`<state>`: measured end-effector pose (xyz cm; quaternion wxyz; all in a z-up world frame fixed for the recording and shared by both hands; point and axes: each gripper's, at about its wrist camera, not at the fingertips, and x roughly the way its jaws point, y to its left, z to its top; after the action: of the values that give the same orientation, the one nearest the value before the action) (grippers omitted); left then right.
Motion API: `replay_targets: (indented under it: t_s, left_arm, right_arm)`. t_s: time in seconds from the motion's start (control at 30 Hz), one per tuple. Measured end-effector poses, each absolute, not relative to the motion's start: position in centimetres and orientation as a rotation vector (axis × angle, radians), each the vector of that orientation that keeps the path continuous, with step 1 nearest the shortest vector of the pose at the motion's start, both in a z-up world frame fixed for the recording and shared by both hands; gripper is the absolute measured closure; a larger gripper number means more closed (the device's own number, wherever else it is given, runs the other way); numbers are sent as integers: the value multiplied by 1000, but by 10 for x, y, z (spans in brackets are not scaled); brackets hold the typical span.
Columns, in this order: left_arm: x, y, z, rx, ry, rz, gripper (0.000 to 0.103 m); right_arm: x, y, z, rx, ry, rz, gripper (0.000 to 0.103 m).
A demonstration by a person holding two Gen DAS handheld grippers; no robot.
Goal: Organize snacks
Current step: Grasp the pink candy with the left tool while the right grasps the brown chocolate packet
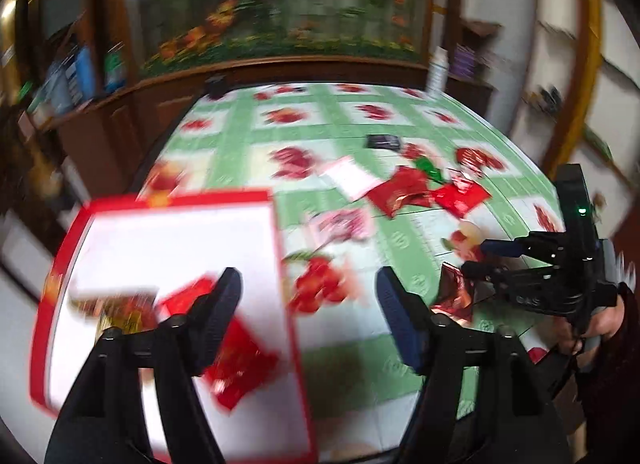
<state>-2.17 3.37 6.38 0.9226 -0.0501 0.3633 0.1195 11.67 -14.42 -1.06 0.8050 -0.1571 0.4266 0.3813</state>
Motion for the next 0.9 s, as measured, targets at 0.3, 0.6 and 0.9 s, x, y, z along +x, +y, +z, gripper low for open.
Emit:
replay_targets:
  t_s: [0.3, 0.6, 0.9]
  left_arm:
    - [81, 27, 52, 229, 900, 90, 23]
    - [128, 13, 4, 328, 1075, -110, 24]
    - [131, 32, -9, 16, 1090, -78, 62]
  right_arm:
    - [157, -202, -10, 105, 965, 778, 28]
    - [154, -201, -9, 87, 962, 790, 26]
    - [156, -199, -10, 88, 964, 792, 25]
